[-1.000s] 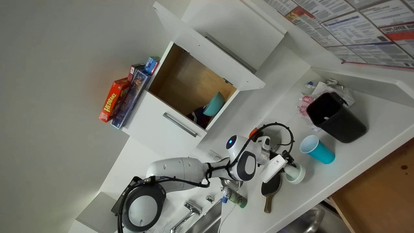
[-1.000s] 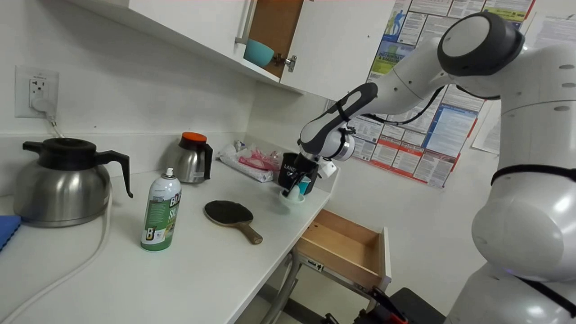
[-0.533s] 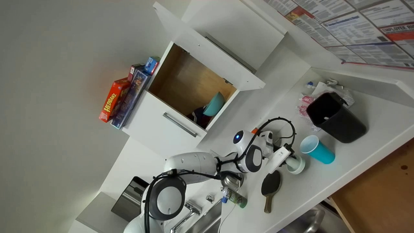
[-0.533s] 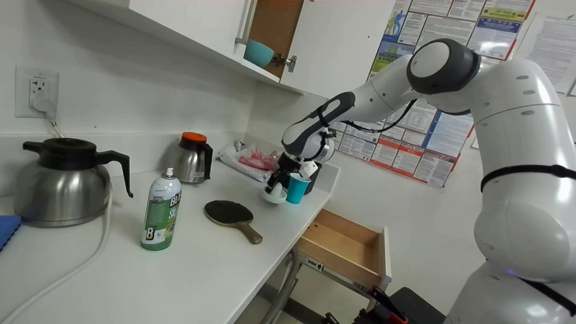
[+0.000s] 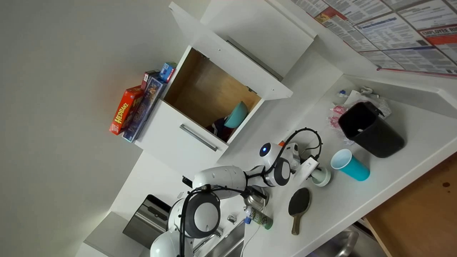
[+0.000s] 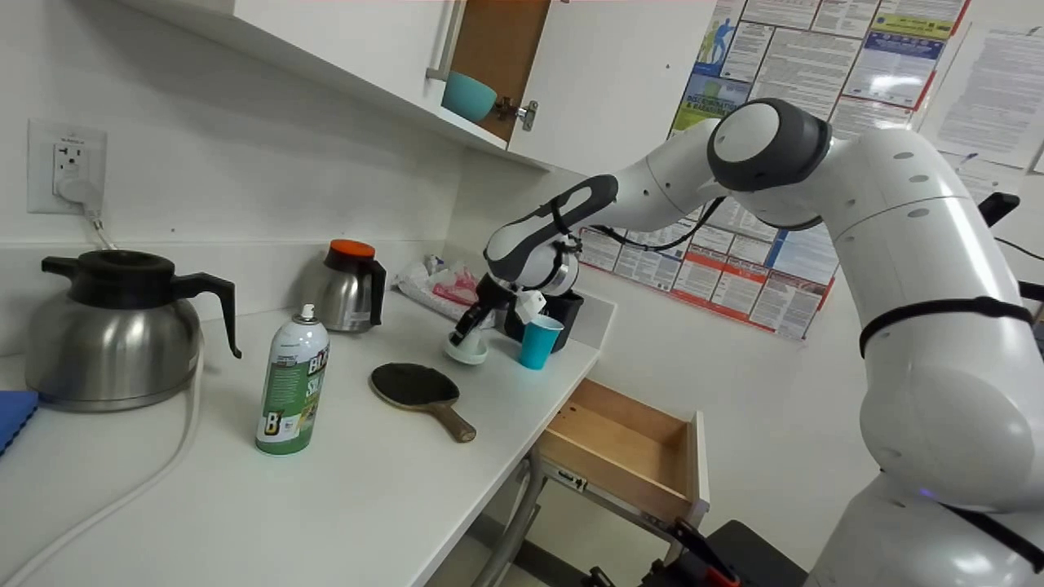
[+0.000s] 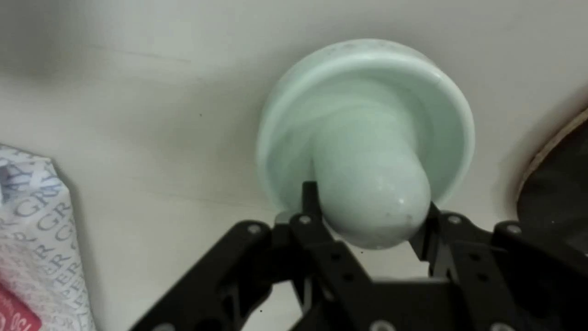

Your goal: Move the object from the drawer to the countertop

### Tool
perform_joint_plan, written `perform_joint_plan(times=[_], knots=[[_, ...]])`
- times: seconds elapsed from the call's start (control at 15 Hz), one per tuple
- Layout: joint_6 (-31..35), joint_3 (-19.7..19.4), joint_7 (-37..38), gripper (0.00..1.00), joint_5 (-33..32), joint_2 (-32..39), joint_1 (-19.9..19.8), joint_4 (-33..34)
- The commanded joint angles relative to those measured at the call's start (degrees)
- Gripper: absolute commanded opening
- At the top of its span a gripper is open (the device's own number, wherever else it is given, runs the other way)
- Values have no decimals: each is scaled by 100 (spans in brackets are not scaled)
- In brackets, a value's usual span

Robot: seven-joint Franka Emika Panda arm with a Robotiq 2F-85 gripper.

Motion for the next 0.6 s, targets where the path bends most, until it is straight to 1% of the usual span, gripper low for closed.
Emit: perform_joint_plan(times=[0.0, 0.13, 0.2, 0.27, 0.4, 0.53], knots=[[-21, 68, -123, 78, -80, 196, 18, 310], [-40, 94, -125, 93, -91, 214, 14, 335], [-38, 42, -42, 99, -111, 183, 65, 307], [-57, 76, -48, 100, -88, 95, 37, 203], [-69, 35, 46, 100, -90, -25, 87, 76], [-116, 99, -9, 100, -65, -106, 56, -20]])
